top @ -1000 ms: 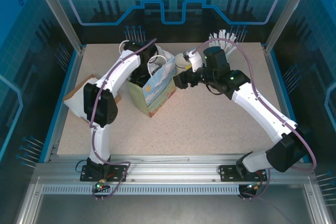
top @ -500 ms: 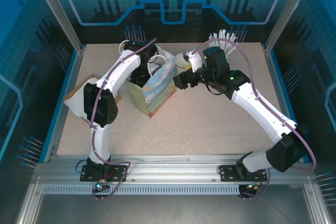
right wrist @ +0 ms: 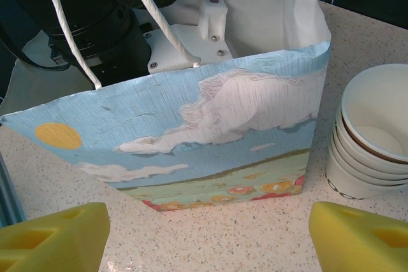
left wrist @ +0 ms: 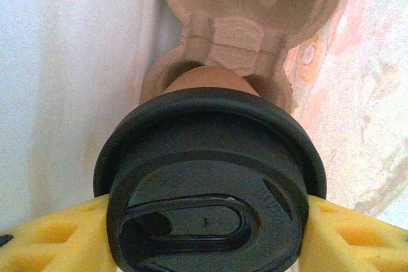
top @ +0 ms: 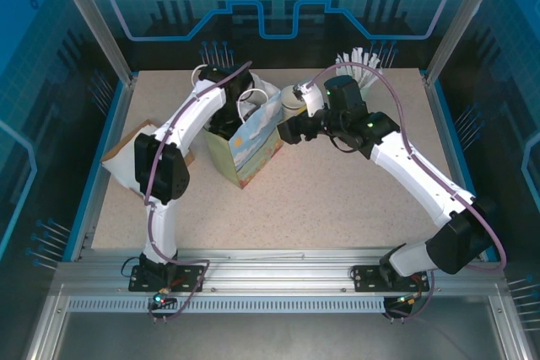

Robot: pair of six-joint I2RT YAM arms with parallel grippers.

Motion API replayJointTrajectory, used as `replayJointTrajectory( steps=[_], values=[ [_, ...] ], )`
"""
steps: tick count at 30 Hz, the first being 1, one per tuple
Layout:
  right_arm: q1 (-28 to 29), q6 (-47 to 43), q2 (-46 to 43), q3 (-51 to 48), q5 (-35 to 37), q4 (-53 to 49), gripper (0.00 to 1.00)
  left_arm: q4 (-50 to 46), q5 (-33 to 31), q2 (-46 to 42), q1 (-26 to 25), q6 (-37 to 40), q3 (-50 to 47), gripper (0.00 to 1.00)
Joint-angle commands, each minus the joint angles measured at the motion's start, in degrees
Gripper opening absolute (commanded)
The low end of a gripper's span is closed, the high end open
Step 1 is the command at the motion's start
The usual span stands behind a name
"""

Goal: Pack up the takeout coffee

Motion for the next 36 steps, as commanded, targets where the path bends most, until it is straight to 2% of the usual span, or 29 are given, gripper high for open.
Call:
replayJointTrajectory(
  steps=[1,18,36],
  values=[
    [0.79,-0.26,0.25,1.90,0.16,-0.81,0.83,-2.25,0.31,-1.31,-0.10,1.39,0.80,0.38],
    [0.89,-0.34,0.72,1.72,-0.17,-0.55,0.83,-4.94,1.63,-2.93,-0.01,0.99,3.55,0.38],
    [1.07,-0.23,1.57,2.07,-0.27,-0.81,0.83,-4.18,5.54,-1.78,1.29,2.31,1.66,0.38]
  ],
)
